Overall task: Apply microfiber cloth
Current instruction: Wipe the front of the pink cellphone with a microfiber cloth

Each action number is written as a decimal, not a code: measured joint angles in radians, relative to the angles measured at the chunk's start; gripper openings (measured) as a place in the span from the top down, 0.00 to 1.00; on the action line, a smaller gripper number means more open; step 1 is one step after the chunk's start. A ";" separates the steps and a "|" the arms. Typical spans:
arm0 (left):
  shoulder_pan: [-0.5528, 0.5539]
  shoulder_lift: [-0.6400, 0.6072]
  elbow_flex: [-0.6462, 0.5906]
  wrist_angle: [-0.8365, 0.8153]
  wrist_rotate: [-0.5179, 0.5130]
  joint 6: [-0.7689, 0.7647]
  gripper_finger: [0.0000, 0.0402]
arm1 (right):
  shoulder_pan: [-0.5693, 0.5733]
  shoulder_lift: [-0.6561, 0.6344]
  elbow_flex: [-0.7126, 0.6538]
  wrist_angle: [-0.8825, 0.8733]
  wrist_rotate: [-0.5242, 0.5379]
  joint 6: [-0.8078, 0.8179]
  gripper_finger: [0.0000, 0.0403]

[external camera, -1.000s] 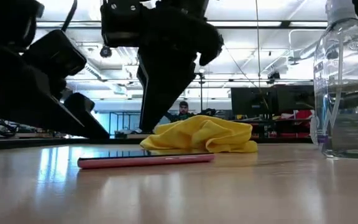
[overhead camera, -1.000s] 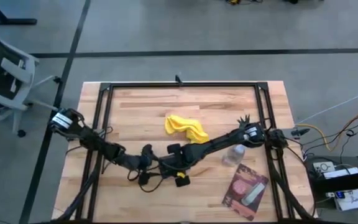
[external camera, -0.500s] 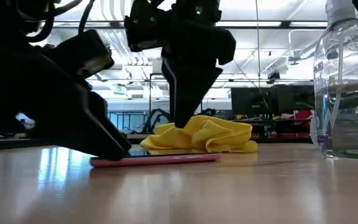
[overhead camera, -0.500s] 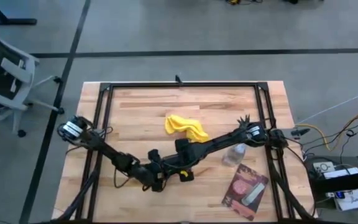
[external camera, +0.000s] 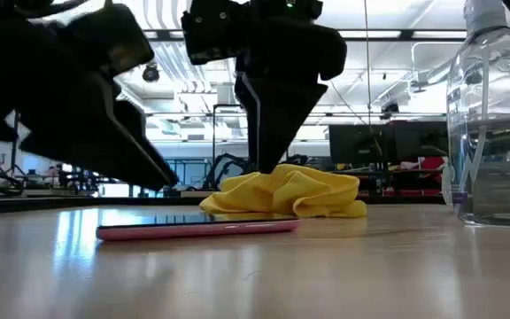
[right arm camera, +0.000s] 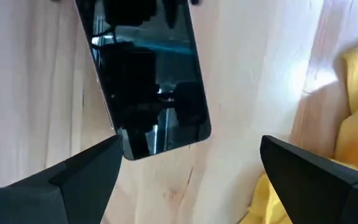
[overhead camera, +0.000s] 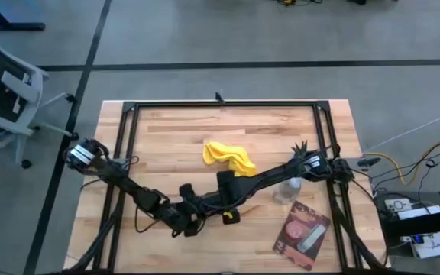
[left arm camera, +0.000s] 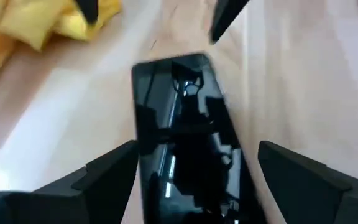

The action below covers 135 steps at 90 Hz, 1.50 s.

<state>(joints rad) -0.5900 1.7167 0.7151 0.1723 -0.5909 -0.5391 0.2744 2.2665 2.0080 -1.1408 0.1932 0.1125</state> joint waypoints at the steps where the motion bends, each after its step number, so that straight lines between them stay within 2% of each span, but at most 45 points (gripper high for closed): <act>1: 0.000 0.001 -0.004 -0.001 0.000 -0.006 0.22 | 0.000 0.000 0.000 -0.001 0.001 0.000 0.11; 18: 0.001 0.063 -0.028 0.051 -0.003 -0.093 0.22 | -0.002 0.000 0.001 0.000 0.010 0.043 0.11; 38: 0.002 0.129 -0.028 0.149 0.014 -0.082 0.22 | -0.007 0.000 0.001 0.000 0.010 0.052 0.11; 53: -0.003 0.084 -0.029 0.094 0.041 -0.075 0.22 | -0.017 0.000 0.003 -0.037 0.010 0.046 0.11; 60: -0.010 0.056 -0.029 0.056 0.087 -0.067 0.22 | -0.019 0.000 0.013 -0.051 0.012 0.040 0.11; 82: -0.055 -0.028 -0.035 -0.021 0.145 0.049 0.22 | -0.018 -0.002 0.033 -0.056 0.016 0.031 0.11; 95: -0.071 -0.040 -0.036 -0.018 0.247 0.002 0.22 | -0.018 -0.002 0.033 -0.070 0.016 0.044 0.11; 101: -0.073 -0.032 -0.042 -0.012 0.261 -0.031 0.22 | -0.018 -0.002 0.033 -0.070 0.016 0.044 0.11; 119: -0.075 -0.019 -0.046 -0.008 0.219 -0.098 0.22 | -0.019 -0.002 0.033 -0.066 0.017 0.052 0.11; 135: -0.075 -0.041 -0.048 -0.035 0.159 -0.073 0.22 | -0.023 -0.002 0.025 -0.051 0.023 0.010 0.11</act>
<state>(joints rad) -0.6647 1.6753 0.6671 0.1377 -0.4320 -0.6117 0.2512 2.2650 2.0330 -1.1914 0.2160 0.1227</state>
